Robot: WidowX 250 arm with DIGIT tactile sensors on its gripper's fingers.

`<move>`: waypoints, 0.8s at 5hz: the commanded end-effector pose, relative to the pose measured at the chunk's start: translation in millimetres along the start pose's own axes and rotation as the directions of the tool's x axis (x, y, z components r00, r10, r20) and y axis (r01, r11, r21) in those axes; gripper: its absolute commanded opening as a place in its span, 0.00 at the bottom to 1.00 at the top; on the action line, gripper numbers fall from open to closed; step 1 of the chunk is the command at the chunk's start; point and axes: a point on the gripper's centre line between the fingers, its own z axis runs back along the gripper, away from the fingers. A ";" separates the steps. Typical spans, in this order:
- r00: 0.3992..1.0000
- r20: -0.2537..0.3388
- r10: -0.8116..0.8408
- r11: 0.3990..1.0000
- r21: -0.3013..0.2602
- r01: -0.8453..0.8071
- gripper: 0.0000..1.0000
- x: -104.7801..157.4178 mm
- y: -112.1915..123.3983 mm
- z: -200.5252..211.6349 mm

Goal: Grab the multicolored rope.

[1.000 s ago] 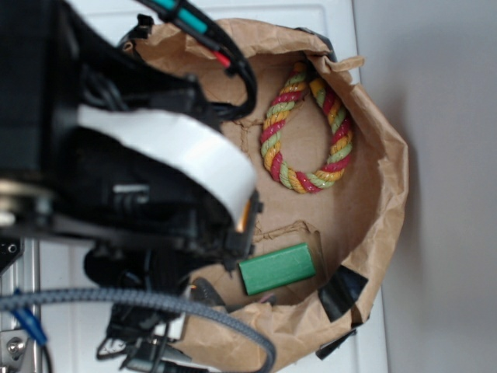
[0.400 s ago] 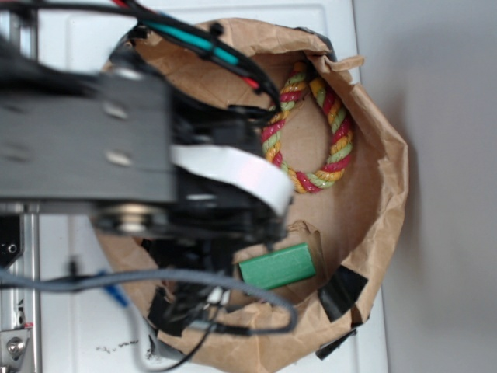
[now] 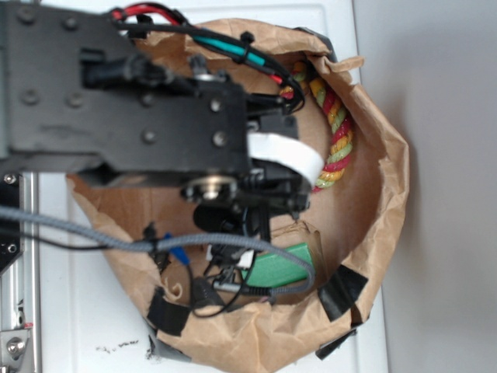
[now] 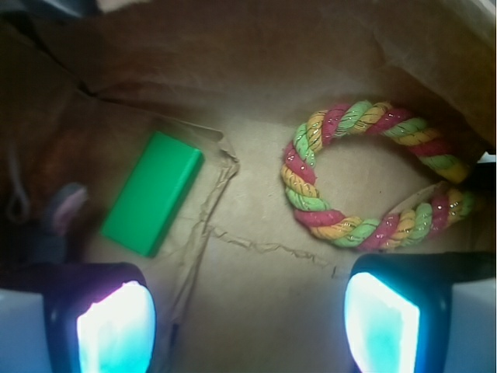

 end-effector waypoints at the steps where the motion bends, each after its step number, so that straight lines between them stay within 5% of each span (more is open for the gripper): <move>1: 0.993 0.111 0.027 0.999 0.028 -0.031 1.00 11.8 15.1 1.6; 2: 0.991 0.129 0.042 0.999 0.027 -0.046 1.00 17.0 19.7 -4.3; 4: 0.998 0.044 -0.036 0.996 -0.086 0.040 1.00 15.4 22.0 -21.3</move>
